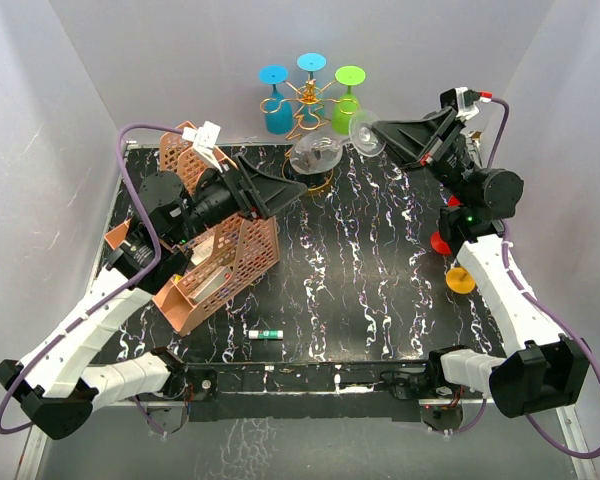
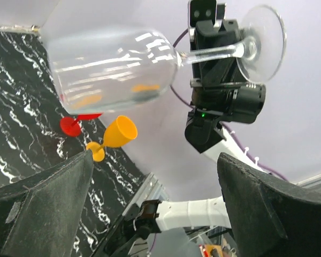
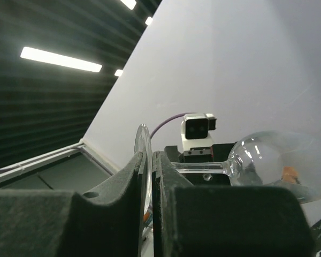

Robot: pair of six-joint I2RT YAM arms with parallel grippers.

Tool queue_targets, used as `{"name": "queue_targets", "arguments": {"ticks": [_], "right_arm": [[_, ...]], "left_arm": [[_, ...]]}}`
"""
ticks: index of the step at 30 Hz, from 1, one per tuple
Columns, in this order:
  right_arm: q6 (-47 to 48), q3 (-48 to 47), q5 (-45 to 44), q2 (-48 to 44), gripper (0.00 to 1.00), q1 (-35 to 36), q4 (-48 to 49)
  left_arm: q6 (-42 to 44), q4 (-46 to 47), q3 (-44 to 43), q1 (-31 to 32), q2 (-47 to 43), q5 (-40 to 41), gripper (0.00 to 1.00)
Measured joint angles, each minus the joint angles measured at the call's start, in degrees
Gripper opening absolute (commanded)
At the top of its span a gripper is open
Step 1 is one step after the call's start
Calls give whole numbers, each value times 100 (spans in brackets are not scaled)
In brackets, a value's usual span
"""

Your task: Take the wine glass off the wine glass rack

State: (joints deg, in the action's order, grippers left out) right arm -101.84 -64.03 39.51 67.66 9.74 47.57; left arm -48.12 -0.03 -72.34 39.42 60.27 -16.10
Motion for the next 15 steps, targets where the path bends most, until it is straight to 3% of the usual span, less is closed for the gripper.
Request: {"name": "queue_targets", "arguments": {"ticks": [8,15], "right_arm": [[-822,-120,83,7,8,0,774],[-1443,-120,125,157,8,0,1462]], "left_arm": [[-793,828,138,-800,-7,-352,97],[-2031,2430,693,-1663,352,-1255,87]]}}
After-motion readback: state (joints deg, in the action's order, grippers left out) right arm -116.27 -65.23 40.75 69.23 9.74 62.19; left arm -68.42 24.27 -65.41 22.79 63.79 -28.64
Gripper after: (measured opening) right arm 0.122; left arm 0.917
